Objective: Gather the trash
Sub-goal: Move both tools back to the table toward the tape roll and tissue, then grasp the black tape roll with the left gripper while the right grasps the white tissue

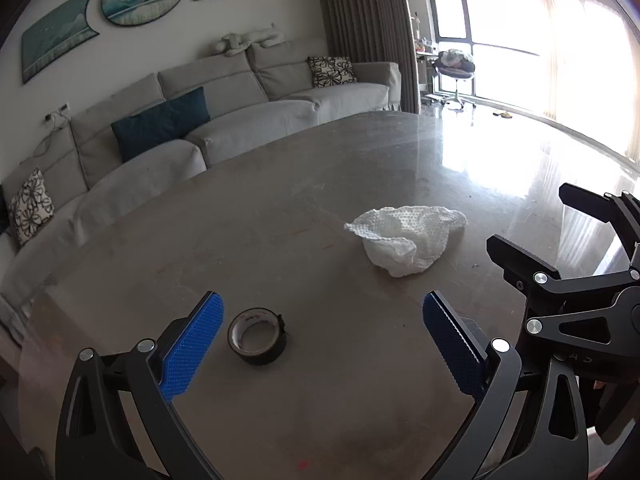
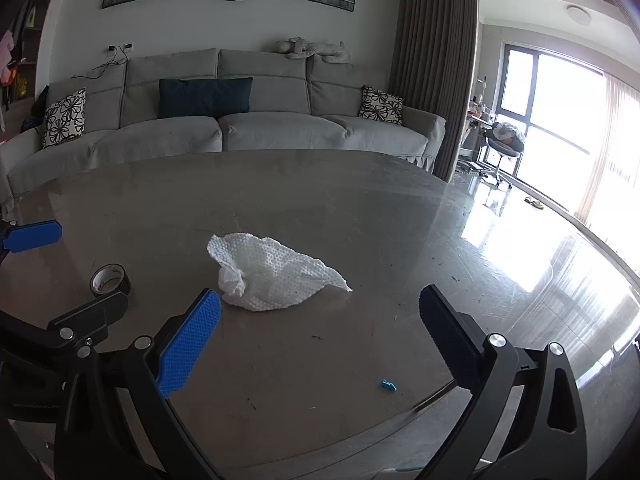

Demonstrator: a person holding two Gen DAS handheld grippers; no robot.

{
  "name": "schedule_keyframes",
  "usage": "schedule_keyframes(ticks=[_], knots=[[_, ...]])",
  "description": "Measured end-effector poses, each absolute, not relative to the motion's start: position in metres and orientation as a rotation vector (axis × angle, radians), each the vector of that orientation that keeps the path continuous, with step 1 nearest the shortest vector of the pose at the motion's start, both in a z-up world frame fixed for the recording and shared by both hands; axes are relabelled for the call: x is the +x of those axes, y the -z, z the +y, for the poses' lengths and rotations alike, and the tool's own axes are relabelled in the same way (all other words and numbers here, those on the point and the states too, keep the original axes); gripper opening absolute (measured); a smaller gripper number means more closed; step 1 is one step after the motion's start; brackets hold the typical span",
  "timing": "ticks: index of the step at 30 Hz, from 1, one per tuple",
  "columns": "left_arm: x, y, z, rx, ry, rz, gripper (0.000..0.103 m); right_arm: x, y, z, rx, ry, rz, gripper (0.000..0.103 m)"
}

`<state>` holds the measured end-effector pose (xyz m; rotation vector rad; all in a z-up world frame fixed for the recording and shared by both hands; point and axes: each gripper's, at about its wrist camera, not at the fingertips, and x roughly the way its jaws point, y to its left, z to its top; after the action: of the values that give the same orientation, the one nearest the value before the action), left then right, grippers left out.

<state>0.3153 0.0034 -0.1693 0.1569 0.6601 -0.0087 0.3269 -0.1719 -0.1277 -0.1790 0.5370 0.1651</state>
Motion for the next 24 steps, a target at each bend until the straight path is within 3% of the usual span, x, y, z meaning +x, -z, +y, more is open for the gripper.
schedule_keyframes(ticks=[17, 19, 20, 21, 24], knots=[[0.378, 0.234, 0.067, 0.056, -0.039, 0.887, 0.098, 0.379, 0.154, -0.145, -0.172, -0.150, 0.598, 0.099], [0.381, 0.237, 0.069, 0.044, -0.026, 0.908, 0.073, 0.384, 0.157, -0.142, -0.161, -0.159, 0.618, 0.099], [0.382, 0.238, 0.070, 0.028, -0.013, 0.910, 0.070, 0.386, 0.158, -0.142, -0.155, -0.163, 0.626, 0.099], [0.383, 0.238, 0.071, 0.017, 0.003, 0.907, 0.052, 0.387, 0.159, -0.141, -0.150, -0.165, 0.634, 0.099], [0.384, 0.238, 0.065, 0.043, -0.011, 0.907, 0.050, 0.390, 0.162, -0.136, -0.151, -0.172, 0.645, 0.099]])
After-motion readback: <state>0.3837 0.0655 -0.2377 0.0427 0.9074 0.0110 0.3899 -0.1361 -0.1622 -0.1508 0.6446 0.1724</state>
